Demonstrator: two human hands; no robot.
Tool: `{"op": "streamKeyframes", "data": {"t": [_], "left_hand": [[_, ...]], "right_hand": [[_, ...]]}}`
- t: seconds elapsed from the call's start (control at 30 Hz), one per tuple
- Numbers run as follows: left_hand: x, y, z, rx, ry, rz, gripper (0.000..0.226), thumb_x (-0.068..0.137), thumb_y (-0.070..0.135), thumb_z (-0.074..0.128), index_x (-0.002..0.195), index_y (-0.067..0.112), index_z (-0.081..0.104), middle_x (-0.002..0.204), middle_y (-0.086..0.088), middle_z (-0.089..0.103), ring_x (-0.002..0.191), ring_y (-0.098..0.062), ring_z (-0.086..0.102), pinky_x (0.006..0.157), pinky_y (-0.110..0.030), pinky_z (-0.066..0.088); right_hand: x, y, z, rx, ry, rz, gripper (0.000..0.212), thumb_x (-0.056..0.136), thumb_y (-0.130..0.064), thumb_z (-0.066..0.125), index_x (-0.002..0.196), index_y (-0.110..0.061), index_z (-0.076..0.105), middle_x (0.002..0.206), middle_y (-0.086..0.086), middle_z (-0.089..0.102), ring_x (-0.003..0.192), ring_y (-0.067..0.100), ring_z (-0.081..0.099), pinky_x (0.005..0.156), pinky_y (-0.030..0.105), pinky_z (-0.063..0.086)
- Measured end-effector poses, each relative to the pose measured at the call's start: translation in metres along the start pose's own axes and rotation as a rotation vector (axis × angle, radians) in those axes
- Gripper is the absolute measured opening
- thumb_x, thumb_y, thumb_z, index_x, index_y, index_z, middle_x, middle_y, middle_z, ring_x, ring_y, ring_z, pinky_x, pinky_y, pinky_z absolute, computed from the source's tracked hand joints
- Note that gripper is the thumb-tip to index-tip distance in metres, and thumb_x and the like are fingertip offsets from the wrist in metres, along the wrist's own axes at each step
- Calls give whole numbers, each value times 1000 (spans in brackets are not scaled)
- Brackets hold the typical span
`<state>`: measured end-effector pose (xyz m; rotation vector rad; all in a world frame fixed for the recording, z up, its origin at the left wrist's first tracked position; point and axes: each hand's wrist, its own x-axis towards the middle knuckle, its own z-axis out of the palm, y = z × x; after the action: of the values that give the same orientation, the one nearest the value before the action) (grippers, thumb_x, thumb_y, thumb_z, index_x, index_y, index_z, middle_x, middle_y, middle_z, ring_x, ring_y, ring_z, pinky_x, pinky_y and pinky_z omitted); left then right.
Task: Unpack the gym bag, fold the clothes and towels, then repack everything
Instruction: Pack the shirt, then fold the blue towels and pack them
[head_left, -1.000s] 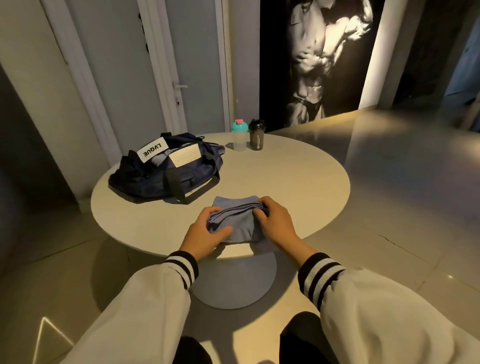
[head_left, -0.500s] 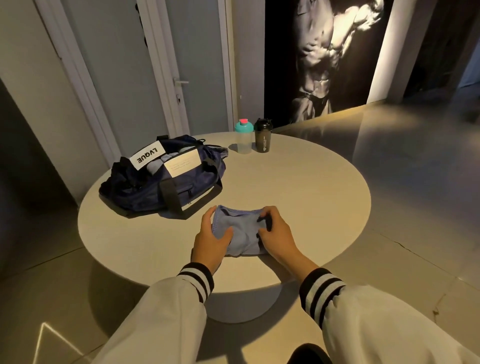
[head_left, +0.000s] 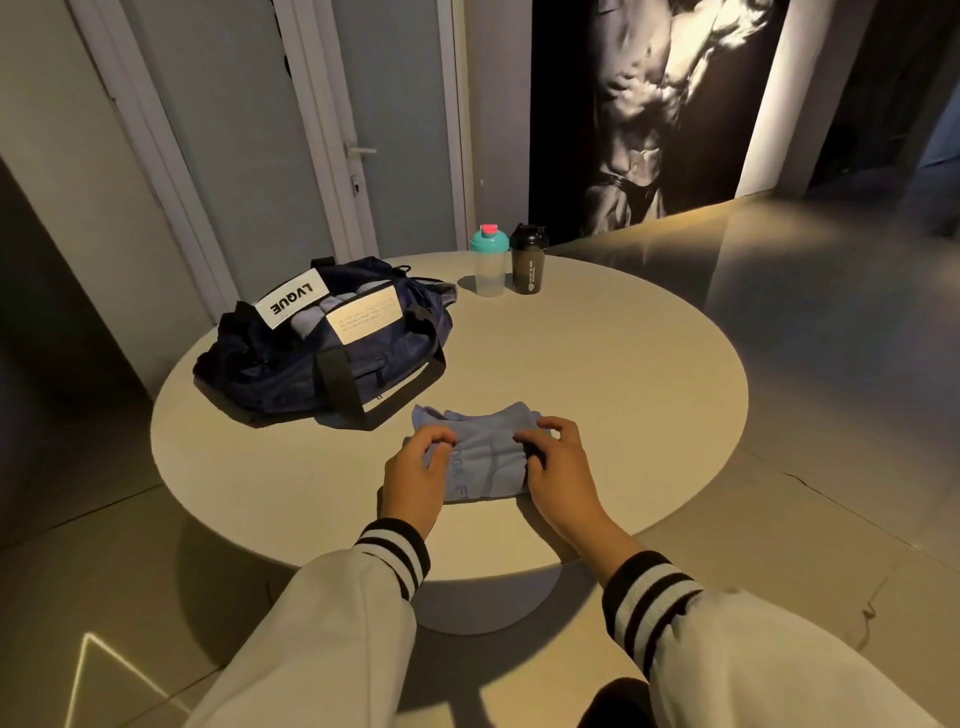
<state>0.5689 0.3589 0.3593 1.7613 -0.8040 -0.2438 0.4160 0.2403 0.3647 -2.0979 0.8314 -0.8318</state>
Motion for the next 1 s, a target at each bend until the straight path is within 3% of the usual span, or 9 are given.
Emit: {"op": "streamKeyframes", "data": {"t": [0.1, 0.17, 0.27, 0.33, 0.47, 0.63, 0.8, 0.9, 1.0], "left_hand": [[-2, 1, 2, 3, -14, 10, 18, 106, 31, 49, 108, 38, 66, 117, 1, 66, 106, -17, 64, 79, -28, 57], [-2, 2, 2, -21, -22, -5, 18, 106, 32, 50, 114, 38, 64, 122, 2, 65, 111, -18, 63, 82, -27, 57], [-5, 4, 4, -70, -85, -44, 29, 103, 26, 55, 131, 36, 58, 128, 3, 59, 115, -19, 60, 86, -27, 57], [-5, 3, 5, -34, -123, -35, 39, 102, 23, 56, 138, 36, 53, 132, 1, 58, 117, -21, 60, 94, -34, 57], [-1, -4, 6, -38, -113, -26, 38, 102, 22, 48, 127, 50, 54, 133, -2, 60, 118, -24, 61, 95, -46, 57], [2, -9, 7, 84, -25, -9, 36, 105, 16, 42, 126, 36, 64, 133, -2, 59, 118, -24, 60, 97, -48, 56], [0, -7, 10, 154, -21, -23, 34, 106, 20, 46, 137, 19, 59, 153, -6, 42, 134, -29, 48, 109, -48, 47], [-4, -3, 10, 181, -55, -1, 44, 103, 18, 54, 146, 15, 50, 161, -4, 27, 139, -29, 41, 113, -45, 41], [-6, -2, 9, 372, -49, 41, 44, 103, 20, 51, 146, 28, 49, 164, 0, 18, 141, -27, 33, 118, -45, 34]], "right_hand": [[-5, -1, -1, 36, 67, 3, 30, 99, -2, 47, 123, -7, 64, 140, 1, 36, 104, 7, 49, 83, -3, 36], [-7, -2, -2, 52, 92, 45, 32, 98, -4, 48, 128, -5, 60, 132, -2, 45, 101, 5, 56, 79, 10, 46], [-7, 1, 0, 10, 103, 56, 39, 94, -7, 50, 132, -10, 58, 141, 9, 41, 112, 31, 56, 82, 20, 41], [-7, 1, 0, -9, 88, 37, 37, 98, -9, 46, 133, -13, 57, 145, 4, 33, 101, 24, 56, 84, 21, 42], [-10, -3, 0, -102, 111, -36, 28, 97, -5, 47, 119, -20, 54, 131, -2, 31, 82, 21, 57, 75, 33, 53], [-9, 9, 6, -90, 95, -8, 15, 95, -1, 48, 104, -9, 58, 112, -4, 43, 73, -1, 53, 63, 16, 43], [-9, 10, 8, -127, 82, -43, 23, 95, -9, 54, 114, -12, 67, 109, -12, 47, 91, 16, 55, 68, 9, 39], [-11, 10, 6, -339, 97, -142, 27, 96, -14, 52, 113, -18, 72, 120, 1, 56, 94, 31, 56, 75, 29, 37], [-13, 5, 5, -435, 113, -184, 35, 92, -23, 43, 111, -22, 72, 132, 10, 56, 113, 35, 52, 86, 37, 31]]}}
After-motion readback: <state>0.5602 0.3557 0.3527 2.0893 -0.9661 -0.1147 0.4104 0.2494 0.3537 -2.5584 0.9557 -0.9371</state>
